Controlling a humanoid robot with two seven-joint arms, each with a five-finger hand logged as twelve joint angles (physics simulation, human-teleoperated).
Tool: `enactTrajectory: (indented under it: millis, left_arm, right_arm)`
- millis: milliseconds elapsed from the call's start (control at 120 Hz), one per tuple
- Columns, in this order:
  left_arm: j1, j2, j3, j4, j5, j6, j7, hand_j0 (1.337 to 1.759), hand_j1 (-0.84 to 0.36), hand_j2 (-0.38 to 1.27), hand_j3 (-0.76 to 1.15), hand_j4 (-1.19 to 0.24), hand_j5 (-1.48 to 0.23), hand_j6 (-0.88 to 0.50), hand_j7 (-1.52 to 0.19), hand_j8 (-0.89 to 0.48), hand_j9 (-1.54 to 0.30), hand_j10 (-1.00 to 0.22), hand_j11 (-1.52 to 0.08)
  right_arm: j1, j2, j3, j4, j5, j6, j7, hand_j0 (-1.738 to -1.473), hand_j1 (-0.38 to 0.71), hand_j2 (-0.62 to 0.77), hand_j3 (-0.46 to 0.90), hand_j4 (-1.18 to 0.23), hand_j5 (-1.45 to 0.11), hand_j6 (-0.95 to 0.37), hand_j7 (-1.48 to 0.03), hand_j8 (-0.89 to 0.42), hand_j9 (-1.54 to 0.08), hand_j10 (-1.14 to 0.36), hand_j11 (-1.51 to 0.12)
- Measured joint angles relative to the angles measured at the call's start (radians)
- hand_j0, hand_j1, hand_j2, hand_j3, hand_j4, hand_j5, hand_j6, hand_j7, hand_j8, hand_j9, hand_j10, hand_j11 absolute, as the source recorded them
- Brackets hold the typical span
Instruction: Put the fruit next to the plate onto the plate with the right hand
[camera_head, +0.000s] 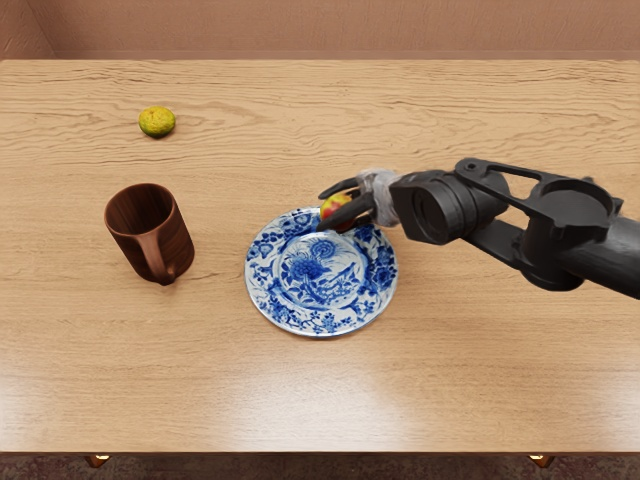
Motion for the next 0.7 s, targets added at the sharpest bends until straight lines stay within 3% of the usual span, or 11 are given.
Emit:
enactTrajectory:
  millis: [108,200,242,300,383,533,700]
  left_arm:
    - [0.000,0.000,0.000,0.000,0.000,0.000,0.000,1.658,0.35,0.00,0.00,0.00,0.00,0.00,0.00,0.00,0.00,0.00,0.00]
    - [0.000,0.000,0.000,0.000,0.000,0.000,0.000,1.658,0.35,0.00,0.00,0.00,0.00,0.00,0.00,0.00,0.00,0.00,0.00]
    - [0.000,0.000,0.000,0.000,0.000,0.000,0.000,1.658,0.35,0.00,0.00,0.00,0.00,0.00,0.00,0.00,0.00,0.00,0.00]
    - [0.000,0.000,0.000,0.000,0.000,0.000,0.000,1.658,0.35,0.00,0.00,0.00,0.00,0.00,0.00,0.00,0.00,0.00,0.00]
    - [-0.001,0.000,0.000,0.000,0.000,0.000,0.000,1.658,0.35,0.00,0.00,0.00,0.00,0.00,0.00,0.00,0.00,0.00,0.00]
    - [0.000,0.000,0.001,0.000,0.000,0.000,0.000,1.658,0.35,0.00,0.00,0.00,0.00,0.00,0.00,0.00,0.00,0.00,0.00]
    - [-0.012,0.000,-0.001,-0.001,0.000,0.000,0.000,1.658,0.35,0.00,0.00,0.00,0.00,0.00,0.00,0.00,0.00,0.00,0.00]
  right_arm:
    - [-0.002,0.012,-0.007,0.017,-0.002,-0.001,0.000,-1.635,0.32,0.13,0.00,-0.89,-1.04,-0.37,-1.11,-0.33,-1.11,-0.62,-1.14]
    - [-0.003,0.009,-0.009,0.027,0.003,-0.004,0.000,-1.643,0.10,0.08,0.00,-0.58,-0.69,-0.25,-0.73,-0.23,-0.73,-0.43,-0.75]
    - [-0.003,0.005,-0.010,0.029,0.005,-0.004,0.000,-1.646,0.02,0.06,0.00,-0.48,-0.57,-0.21,-0.60,-0.19,-0.60,-0.30,-0.61]
    - [-0.002,-0.021,-0.009,0.041,0.006,-0.003,0.000,-1.649,-0.07,0.05,0.00,-0.36,-0.43,-0.16,-0.46,-0.14,-0.46,-0.23,-0.47]
    - [-0.002,-0.120,-0.003,0.079,0.007,0.000,-0.001,-1.652,-0.15,0.03,0.00,-0.25,-0.30,-0.11,-0.31,-0.10,-0.31,-0.16,-0.32]
    - [-0.035,-0.411,0.023,0.107,0.009,0.050,-0.001,-1.655,-0.24,0.01,0.00,-0.13,-0.16,-0.07,-0.17,-0.06,-0.17,-0.09,-0.17]
    - [-0.218,-0.570,0.272,0.029,0.013,0.558,-0.001,-1.657,-0.29,0.00,0.00,-0.07,-0.09,-0.04,-0.09,-0.04,-0.09,-0.05,-0.09]
